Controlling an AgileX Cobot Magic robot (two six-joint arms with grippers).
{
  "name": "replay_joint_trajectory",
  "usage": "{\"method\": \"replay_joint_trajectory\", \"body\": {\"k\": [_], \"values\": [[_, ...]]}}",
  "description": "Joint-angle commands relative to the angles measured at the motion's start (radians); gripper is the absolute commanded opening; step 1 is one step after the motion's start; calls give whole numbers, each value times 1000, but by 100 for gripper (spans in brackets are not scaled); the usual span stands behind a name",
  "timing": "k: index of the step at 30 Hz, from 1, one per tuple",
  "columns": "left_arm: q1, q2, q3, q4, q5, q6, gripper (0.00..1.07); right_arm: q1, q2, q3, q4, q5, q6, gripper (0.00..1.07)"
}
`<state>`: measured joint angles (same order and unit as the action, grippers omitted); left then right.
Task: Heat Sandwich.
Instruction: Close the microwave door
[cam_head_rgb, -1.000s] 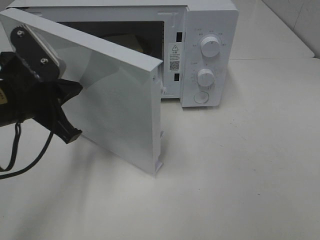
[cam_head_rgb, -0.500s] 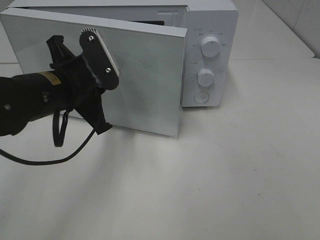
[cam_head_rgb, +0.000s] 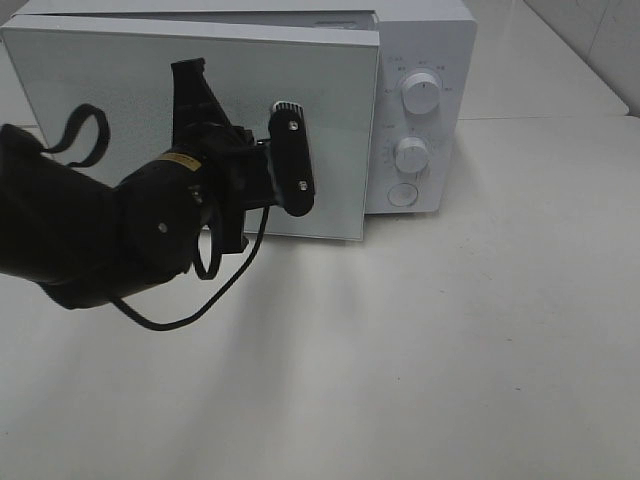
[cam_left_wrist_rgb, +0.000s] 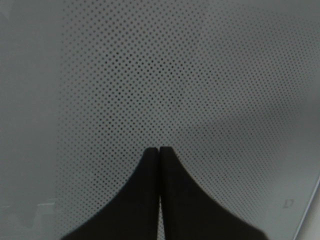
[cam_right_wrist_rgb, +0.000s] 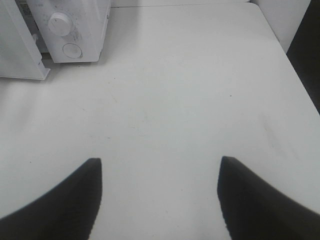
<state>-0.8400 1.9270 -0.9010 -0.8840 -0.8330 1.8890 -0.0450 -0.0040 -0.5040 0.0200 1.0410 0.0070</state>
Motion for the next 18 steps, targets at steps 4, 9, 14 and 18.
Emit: {"method": "replay_joint_trajectory", "body": {"k": [4, 9, 14, 18], "values": [[-17, 62, -97, -31, -92, 75, 0, 2, -26, 1, -3, -4, 2, 65], [-17, 93, -150, -61, -117, 180, 0, 2, -26, 1, -3, -4, 2, 65], [-17, 125, -187, -78, -137, 237, 0, 2, -26, 1, -3, -4, 2, 65], [-17, 155, -233, -112, -173, 238, 0, 2, -26, 1, -3, -4, 2, 65]]}}
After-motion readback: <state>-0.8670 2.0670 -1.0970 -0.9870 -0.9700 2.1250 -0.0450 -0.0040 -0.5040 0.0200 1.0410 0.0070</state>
